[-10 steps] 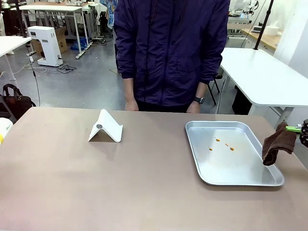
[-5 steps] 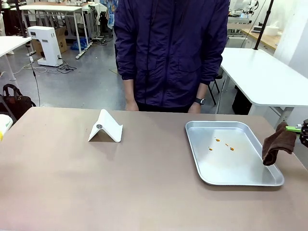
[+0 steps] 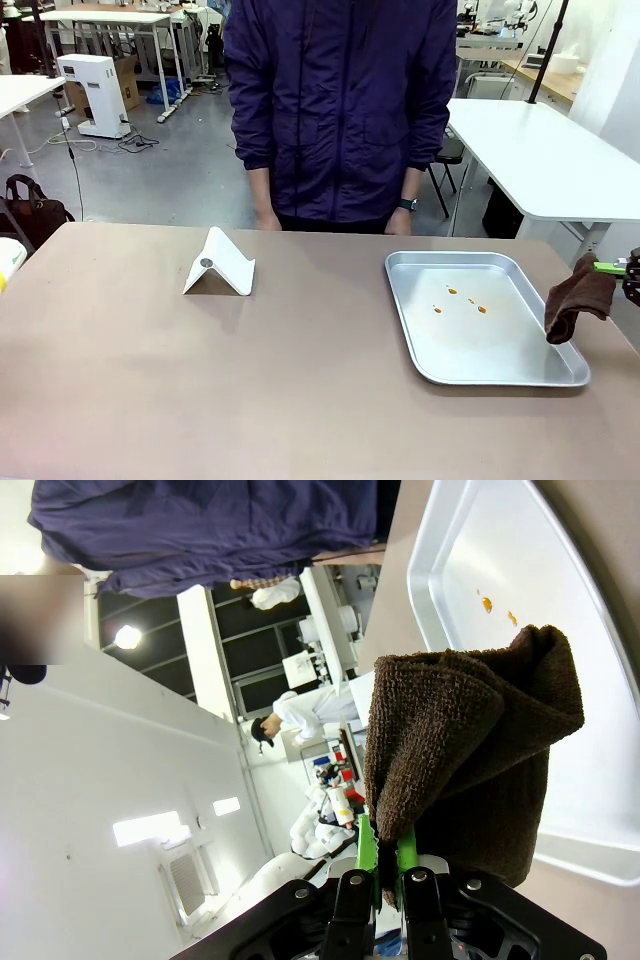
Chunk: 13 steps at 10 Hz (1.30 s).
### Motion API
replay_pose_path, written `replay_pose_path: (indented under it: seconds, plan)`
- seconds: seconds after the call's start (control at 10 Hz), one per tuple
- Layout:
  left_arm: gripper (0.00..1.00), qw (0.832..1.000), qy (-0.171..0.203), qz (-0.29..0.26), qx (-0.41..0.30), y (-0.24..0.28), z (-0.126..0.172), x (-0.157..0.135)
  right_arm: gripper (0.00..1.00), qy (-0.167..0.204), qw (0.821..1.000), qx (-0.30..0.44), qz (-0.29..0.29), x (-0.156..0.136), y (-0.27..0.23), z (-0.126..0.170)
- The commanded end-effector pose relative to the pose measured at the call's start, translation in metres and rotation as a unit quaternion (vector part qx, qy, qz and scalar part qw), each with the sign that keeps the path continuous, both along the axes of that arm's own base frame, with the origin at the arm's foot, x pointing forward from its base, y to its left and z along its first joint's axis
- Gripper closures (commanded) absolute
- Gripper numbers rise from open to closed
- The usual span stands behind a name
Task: Clean the surface of the table.
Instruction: Clean the area not pointed to by the person.
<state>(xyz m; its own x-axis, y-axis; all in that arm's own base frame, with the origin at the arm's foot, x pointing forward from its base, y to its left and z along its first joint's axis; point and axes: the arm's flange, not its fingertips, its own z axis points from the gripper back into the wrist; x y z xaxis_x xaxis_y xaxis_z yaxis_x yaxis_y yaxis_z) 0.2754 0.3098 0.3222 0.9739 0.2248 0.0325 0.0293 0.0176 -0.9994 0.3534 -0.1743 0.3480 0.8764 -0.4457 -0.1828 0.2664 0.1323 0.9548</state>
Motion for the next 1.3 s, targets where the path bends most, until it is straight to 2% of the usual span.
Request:
replay_pose_path:
  seconds: [0.0,0.5,0.6,0.7,0.9,1.1,1.2]
  plan:
    - [0.81,1.000,0.006,-0.001,-0.006,-0.004,0.005,-0.002,1.00,-0.002,1.000,0.005,0.001,-0.001,0.000,0.005]
    - [0.81,1.000,0.006,-0.001,-0.006,-0.004,0.005,-0.002,1.00,-0.002,1.000,0.005,0.001,-0.001,0.000,0.005]
    - [0.81,1.000,0.006,-0.001,-0.006,-0.004,0.005,-0.002,0.93,0.000,1.000,0.000,0.000,0.000,0.000,0.000]
    - [0.81,1.000,0.006,-0.001,-0.006,-0.004,0.005,-0.002,0.93,-0.024,0.998,-0.039,0.039,0.001,0.011,0.012]
    - [0.81,1.000,0.006,-0.001,-0.006,-0.004,0.005,-0.002,0.93,-0.047,0.985,-0.129,0.108,0.030,0.048,0.038]
    - [0.81,1.000,0.006,-0.001,-0.006,-0.004,0.005,-0.002,0.93,-0.037,0.964,-0.232,0.128,0.065,0.080,0.053]
    - [0.81,1.000,0.006,-0.001,-0.006,-0.004,0.005,-0.002,0.93,-0.049,0.949,-0.278,0.141,0.083,0.098,0.058]
